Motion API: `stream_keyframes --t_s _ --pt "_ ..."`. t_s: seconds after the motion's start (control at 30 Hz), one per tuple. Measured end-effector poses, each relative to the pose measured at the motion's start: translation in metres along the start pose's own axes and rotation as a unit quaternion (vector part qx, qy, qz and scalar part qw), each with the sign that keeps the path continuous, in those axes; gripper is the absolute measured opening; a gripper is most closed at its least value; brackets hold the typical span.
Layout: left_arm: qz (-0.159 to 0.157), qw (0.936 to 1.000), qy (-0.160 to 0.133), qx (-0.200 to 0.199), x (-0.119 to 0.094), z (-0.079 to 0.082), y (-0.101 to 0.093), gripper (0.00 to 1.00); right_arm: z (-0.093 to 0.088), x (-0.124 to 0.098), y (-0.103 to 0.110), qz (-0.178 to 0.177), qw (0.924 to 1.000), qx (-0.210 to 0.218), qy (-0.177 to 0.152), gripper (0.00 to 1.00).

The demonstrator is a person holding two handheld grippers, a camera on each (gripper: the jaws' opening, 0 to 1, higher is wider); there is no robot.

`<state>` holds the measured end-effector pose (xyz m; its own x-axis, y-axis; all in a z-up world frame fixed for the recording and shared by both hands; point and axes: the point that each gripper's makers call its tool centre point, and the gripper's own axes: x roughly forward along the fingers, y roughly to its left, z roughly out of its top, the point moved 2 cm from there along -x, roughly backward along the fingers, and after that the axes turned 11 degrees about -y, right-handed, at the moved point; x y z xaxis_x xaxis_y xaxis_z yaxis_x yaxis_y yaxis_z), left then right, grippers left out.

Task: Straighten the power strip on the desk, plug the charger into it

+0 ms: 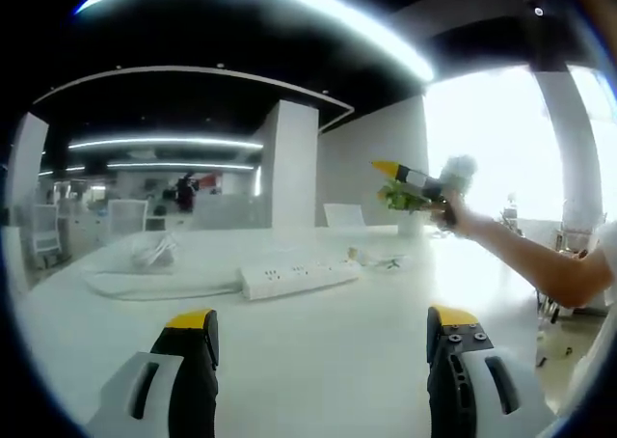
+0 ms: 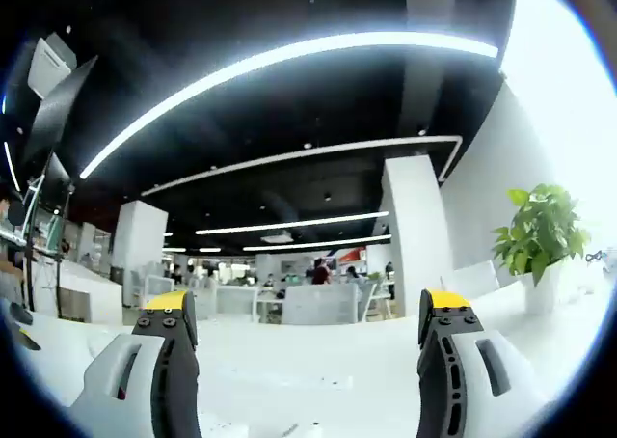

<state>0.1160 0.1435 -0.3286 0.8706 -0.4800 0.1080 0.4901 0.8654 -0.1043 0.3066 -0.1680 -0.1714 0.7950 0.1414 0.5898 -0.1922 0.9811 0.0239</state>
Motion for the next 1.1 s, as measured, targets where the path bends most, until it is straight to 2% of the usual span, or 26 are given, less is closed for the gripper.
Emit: stream_keyframes --t_s 0.1,0.2,0.23,0.3,0.43,0.5,0.63,0.73,0.83,0.9,1.0,1.1 --pt "-0.002 1.0 -0.001 -0.001 0.0 0.0 -0.002 0.92 -0.006 -0.005 -0.002 -0.023 0.9997 -0.007 0.011 0.91" --pt "-0.005 1.0 -0.002 -0.002 0.0 0.001 -0.003 0.92 -0.01 -0.01 0.002 -0.036 0.999 -0.026 0.003 0.88" --pt "-0.006 1.0 -0.003 -0.002 0.0 0.001 -0.004 0.92 -0.015 -0.015 0.0 -0.05 0.9983 -0.029 0.01 0.83" --pt "-0.008 1.0 -0.004 -0.003 0.0 0.002 -0.005 0.92 -0.024 -0.018 0.002 -0.053 0.9982 -0.024 0.015 0.79" --pt "-0.009 0.9999 -0.005 -0.004 -0.002 0.002 -0.005 0.92 -0.039 -0.021 0.002 -0.077 0.9962 -0.029 0.028 0.87" --pt "-0.006 0.9999 -0.007 -0.005 -0.004 0.003 -0.003 0.92 -0.05 -0.022 0.001 -0.087 0.9934 -0.051 0.055 0.86" --pt "-0.005 0.9999 -0.01 -0.007 -0.005 0.004 -0.001 0.92 -0.072 -0.025 0.01 -0.082 0.992 -0.049 0.082 0.77" --pt "-0.009 0.9999 -0.01 -0.007 -0.006 0.004 -0.003 0.92 -0.103 -0.028 0.013 -0.088 0.9857 -0.02 0.142 0.75" --pt "-0.01 0.9999 -0.008 -0.006 -0.008 0.004 -0.004 0.92 -0.117 -0.034 0.012 -0.099 0.9807 -0.039 0.164 0.75" --pt "-0.009 0.9999 -0.011 -0.006 -0.009 0.005 -0.003 0.92 -0.128 -0.041 0.014 -0.1 0.9743 -0.054 0.194 0.74" --pt "-0.006 0.9999 -0.014 -0.006 -0.011 0.007 -0.001 0.92 -0.138 -0.046 0.015 -0.104 0.9706 -0.057 0.209 0.71" --pt "-0.003 0.9999 -0.014 -0.006 -0.012 0.006 0.001 0.92 -0.147 -0.039 0.014 -0.109 0.9682 -0.059 0.218 0.69"
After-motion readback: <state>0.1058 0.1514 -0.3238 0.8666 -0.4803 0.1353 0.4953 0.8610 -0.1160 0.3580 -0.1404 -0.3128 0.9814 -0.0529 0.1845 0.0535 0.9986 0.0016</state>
